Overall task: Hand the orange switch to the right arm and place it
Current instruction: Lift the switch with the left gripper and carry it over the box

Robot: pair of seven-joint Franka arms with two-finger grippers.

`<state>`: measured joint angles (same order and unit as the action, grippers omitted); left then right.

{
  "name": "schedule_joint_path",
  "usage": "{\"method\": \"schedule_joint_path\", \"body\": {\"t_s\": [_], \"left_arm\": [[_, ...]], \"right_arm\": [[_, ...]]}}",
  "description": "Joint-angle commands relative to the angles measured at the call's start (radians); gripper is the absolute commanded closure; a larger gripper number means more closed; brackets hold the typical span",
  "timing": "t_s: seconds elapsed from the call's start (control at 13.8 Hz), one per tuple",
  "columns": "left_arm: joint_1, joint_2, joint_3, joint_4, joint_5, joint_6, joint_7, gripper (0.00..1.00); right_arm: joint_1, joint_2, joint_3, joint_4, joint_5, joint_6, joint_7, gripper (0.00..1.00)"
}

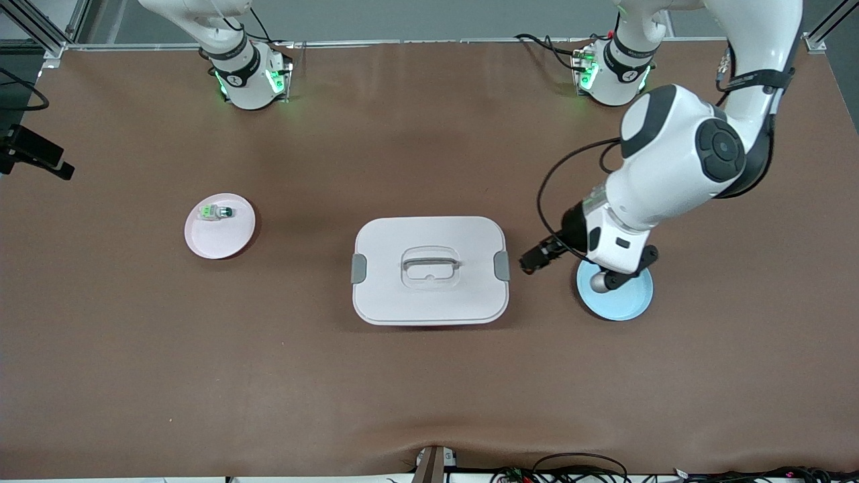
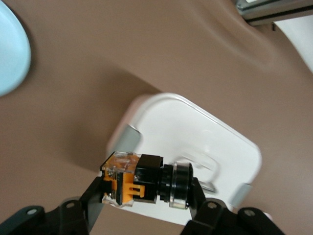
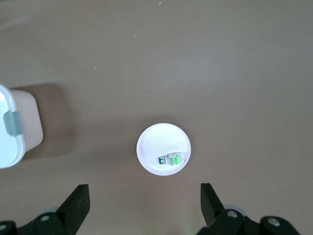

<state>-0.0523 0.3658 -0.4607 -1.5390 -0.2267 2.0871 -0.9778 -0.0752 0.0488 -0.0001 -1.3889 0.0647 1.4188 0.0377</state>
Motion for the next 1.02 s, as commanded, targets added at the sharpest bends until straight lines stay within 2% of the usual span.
{"method": "schedule_joint_path", "body": {"t_s": [0.0, 0.22, 0.29, 0.51, 0.73, 0.8, 0.94], "left_arm": [[-0.09, 0.062, -0.004, 0.098, -0.028, -0.016, -0.178, 1.0], [-0.2, 0.134, -0.004, 0.19, -0.052, -0.001, -0.41, 1.0], [-0.227, 0.154, -0.004, 0.207, -0.054, 0.023, -0.491, 1.0], [-0.296, 0.199, -0.004, 0.207, -0.054, 0.14, -0.688, 1.0], [-0.339, 0.238, -0.004, 0.209, -0.056, 0.272, -0.87, 1.0], [-0.351, 0.246, -0.006, 0.209, -0.056, 0.298, -0.913, 1.0], [-0.38, 0.268, -0.006, 0.233, -0.056, 0.335, -0.99, 1.0]], "right_arm": [[-0.081, 0.003, 0.009, -0.034, 0.162, -0.011, -0.041, 0.0], [-0.089, -0.02, 0.011, -0.099, 0.291, 0.008, -0.039, 0.0], [-0.086, -0.052, 0.011, -0.155, 0.344, 0.047, -0.033, 0.0], [-0.052, -0.219, 0.02, -0.422, 0.472, 0.254, -0.019, 0.0], [0.015, -0.296, 0.022, -0.55, 0.515, 0.347, 0.034, 0.0], [0.038, -0.314, 0.022, -0.593, 0.553, 0.382, 0.034, 0.0], [0.086, -0.365, 0.032, -0.698, 0.61, 0.509, 0.034, 0.0]]}}
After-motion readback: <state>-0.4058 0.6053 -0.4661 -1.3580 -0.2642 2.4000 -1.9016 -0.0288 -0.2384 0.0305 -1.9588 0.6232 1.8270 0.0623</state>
